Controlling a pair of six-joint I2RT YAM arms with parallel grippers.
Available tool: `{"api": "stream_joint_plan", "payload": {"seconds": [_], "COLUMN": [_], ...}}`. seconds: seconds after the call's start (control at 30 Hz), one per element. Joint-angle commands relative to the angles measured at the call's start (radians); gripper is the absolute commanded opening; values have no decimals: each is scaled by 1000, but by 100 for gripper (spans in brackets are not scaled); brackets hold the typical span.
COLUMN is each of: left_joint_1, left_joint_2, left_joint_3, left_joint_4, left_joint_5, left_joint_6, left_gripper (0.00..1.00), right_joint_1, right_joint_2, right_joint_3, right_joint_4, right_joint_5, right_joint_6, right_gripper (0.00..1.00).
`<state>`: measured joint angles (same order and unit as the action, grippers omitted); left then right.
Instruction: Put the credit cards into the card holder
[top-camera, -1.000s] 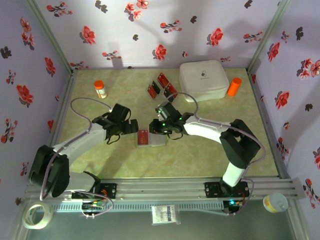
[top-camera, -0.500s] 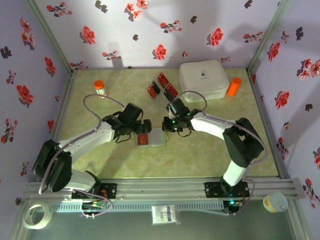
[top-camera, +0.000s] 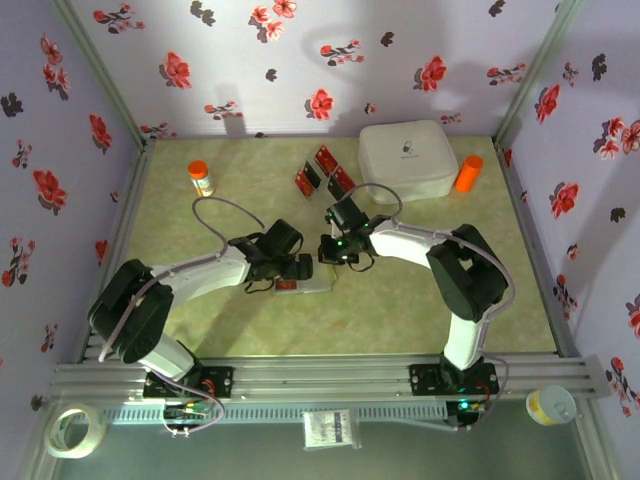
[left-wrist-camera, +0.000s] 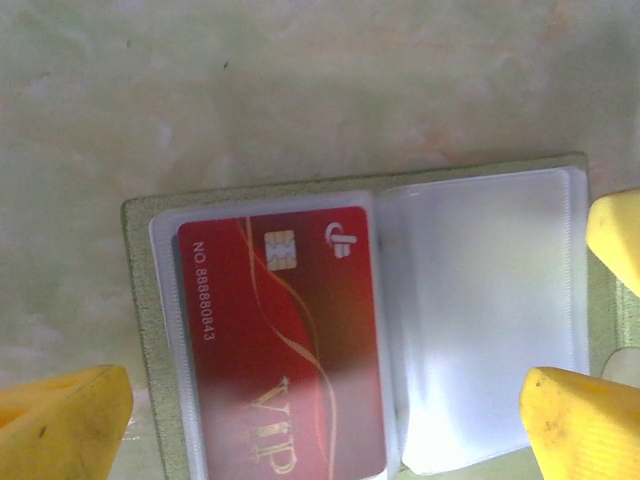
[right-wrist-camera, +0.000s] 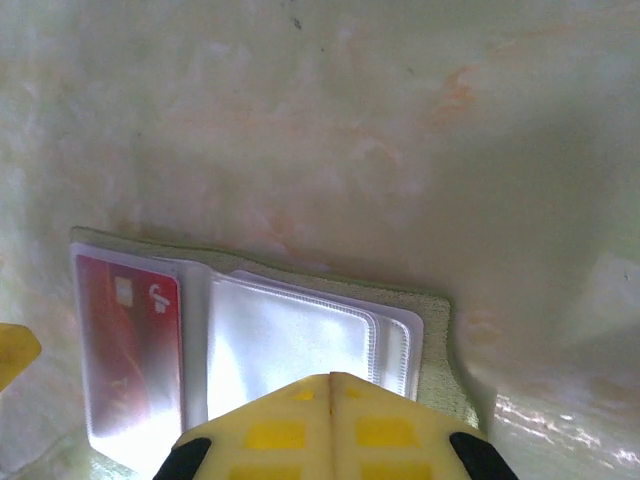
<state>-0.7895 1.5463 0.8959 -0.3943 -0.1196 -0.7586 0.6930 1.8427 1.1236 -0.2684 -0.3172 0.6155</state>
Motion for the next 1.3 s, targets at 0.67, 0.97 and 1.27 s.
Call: {"api": "stream_joint_plan", "payload": {"seconds": [0.67,0.97,1.27], "left_joint_1": [-7,-7,-7], "left_joint_2": [54,58,47], "left_joint_3": [-64,-112,-133], "left_joint_4": [86,126,152], "left_joint_5": [-18,-17,-11], "left_joint_6": [2,-3,-5], "left_gripper": [100,93,88], "right_joint_1": [54,48,25], "right_joint_2": [124,92,-25], "right_joint_3": [54,57,9], "right_joint_4": [19,13,45], "right_joint_5": [-48,-46,-11], "right_joint_6": [13,24,77], "right_gripper": [1,6,33]}}
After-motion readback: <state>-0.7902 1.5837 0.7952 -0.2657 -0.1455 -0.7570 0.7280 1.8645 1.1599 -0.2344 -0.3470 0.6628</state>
